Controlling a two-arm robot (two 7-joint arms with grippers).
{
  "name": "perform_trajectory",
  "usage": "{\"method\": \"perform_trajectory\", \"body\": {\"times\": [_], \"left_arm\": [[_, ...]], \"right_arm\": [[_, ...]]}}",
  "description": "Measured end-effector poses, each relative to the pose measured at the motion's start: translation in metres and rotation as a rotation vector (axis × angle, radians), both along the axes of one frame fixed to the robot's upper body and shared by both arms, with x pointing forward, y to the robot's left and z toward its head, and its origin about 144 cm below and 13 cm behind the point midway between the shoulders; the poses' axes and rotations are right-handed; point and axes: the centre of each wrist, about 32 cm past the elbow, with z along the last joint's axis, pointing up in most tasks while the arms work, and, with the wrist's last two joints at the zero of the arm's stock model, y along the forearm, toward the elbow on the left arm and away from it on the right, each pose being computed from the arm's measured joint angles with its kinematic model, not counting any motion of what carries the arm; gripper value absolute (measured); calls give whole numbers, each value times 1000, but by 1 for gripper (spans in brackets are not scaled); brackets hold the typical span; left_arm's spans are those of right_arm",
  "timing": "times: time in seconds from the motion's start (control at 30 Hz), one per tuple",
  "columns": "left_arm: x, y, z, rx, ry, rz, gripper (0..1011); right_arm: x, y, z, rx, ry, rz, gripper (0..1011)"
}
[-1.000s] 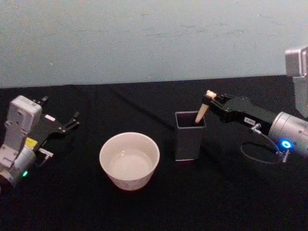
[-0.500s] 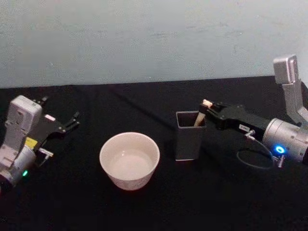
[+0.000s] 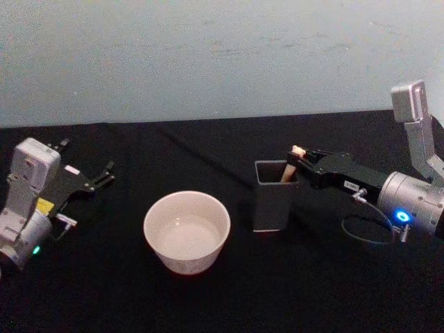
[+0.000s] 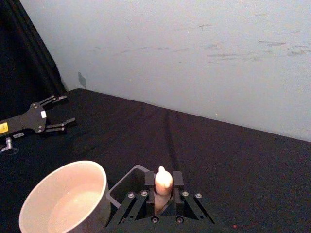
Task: Pick up the stirring spoon with one hand, stir inside the cup, then place it back in its original position.
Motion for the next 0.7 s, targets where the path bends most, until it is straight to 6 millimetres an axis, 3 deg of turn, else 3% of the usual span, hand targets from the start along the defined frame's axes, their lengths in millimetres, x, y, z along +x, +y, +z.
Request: {"method": "perform_trajectory", "body": {"times": [0.37, 0.7], "left_arm": [[0, 0, 0, 0, 0, 0, 1001], [0, 0, 0, 0, 0, 0, 1001]], "right_arm": [[0, 0, 1, 3, -2, 0, 223], [0, 0, 1, 4, -4, 0, 524]]}}
